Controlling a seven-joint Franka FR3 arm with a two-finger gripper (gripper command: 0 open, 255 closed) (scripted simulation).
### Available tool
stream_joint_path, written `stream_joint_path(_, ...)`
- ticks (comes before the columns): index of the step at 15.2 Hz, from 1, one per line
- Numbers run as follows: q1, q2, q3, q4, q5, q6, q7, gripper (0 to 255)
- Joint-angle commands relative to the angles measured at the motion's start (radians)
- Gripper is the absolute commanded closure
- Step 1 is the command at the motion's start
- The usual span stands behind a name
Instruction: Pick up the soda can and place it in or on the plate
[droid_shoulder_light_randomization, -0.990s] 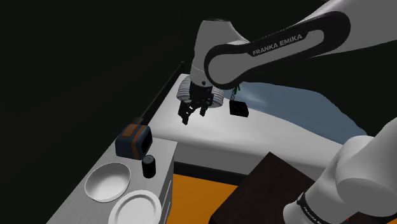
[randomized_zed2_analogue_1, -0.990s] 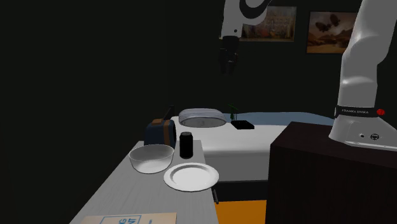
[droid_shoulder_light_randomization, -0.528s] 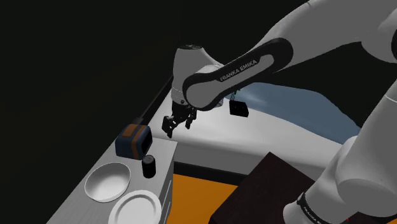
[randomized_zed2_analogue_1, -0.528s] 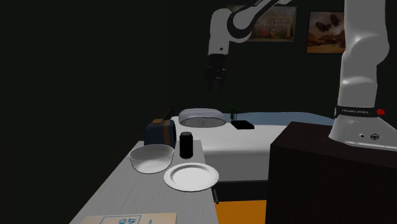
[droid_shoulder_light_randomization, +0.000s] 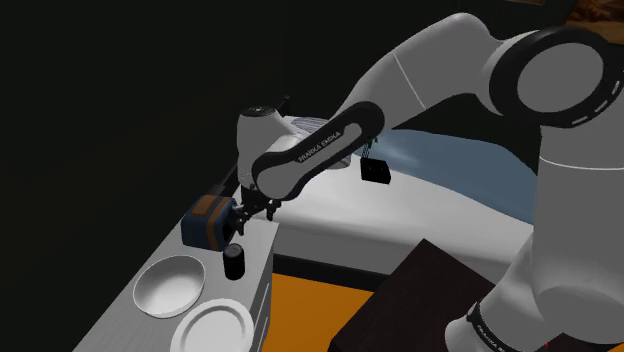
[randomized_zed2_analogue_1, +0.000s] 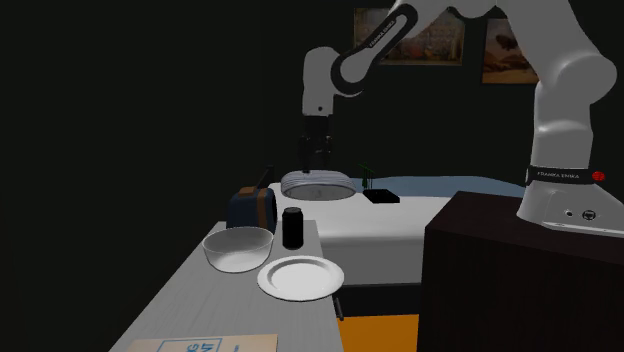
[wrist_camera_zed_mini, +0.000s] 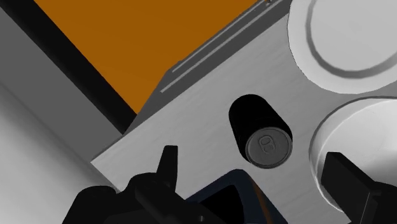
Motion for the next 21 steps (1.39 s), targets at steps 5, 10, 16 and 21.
stream_joint_path(5, 0.070, 0.241, -0.040, 0.224, -0.051, -0.009, 0.059, 0)
stream_joint_path(10, 0.112, 0.406, -0.062, 0.395, -0.064, -0.029, 0.078, 0)
stream_joint_path(16, 0.122, 0.469, -0.075, 0.418, -0.076, 0.012, 0.084, 0)
stream_joint_path(21, 0.123, 0.475, -0.077, 0.421, -0.077, 0.015, 0.084, 0)
